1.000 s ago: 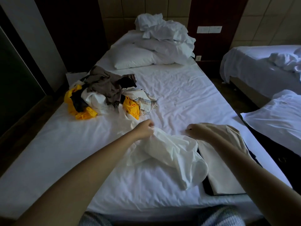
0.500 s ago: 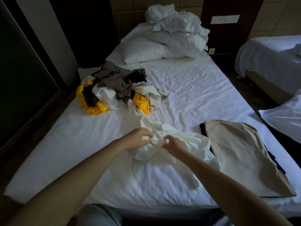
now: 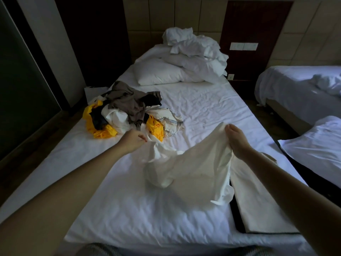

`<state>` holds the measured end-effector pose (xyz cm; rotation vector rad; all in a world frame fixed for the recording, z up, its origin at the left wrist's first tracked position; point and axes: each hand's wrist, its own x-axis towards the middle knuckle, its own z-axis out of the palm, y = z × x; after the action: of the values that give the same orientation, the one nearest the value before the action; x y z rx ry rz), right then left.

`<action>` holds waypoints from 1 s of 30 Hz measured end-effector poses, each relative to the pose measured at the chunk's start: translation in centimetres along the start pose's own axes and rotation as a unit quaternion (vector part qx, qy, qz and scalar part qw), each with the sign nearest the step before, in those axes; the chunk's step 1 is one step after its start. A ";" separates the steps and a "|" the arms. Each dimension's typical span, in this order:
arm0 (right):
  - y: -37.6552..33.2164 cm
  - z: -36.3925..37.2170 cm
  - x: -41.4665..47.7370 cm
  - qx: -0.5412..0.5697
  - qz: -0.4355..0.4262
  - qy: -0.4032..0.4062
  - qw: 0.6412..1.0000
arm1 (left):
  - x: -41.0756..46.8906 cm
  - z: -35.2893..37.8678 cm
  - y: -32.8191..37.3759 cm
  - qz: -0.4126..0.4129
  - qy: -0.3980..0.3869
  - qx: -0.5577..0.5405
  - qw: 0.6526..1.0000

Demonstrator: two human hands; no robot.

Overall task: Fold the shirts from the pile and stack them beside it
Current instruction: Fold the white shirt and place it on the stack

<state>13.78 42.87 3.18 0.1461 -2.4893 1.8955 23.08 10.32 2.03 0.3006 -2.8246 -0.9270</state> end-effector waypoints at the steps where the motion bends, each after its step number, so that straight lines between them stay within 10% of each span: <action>1: -0.3 -0.2 -0.1 -0.016 -0.005 -0.008 1.000 | -0.2 0.7 0.4 -0.006 -0.027 -0.025 0.999; 8: -1.4 -0.3 -2.6 -0.097 -0.009 -0.062 0.993 | -1.2 9.4 3.4 -0.019 -0.271 -0.047 0.961; 16: 2.3 -4.2 -2.7 -0.340 0.079 -0.256 0.901 | -0.5 12.0 3.5 0.006 -0.286 -0.055 0.957; 26: 0.7 -4.6 0.6 -0.326 -0.061 -0.040 0.943 | 3.5 -4.4 7.9 0.089 0.009 -0.090 0.992; 30: -5.4 -4.0 2.2 -0.058 -0.031 -0.015 0.998 | 4.6 -10.5 11.0 0.101 0.147 -0.081 0.981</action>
<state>11.84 45.18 9.61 0.2492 -2.5737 1.7334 19.26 11.93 17.33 0.1157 -2.4403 -0.9715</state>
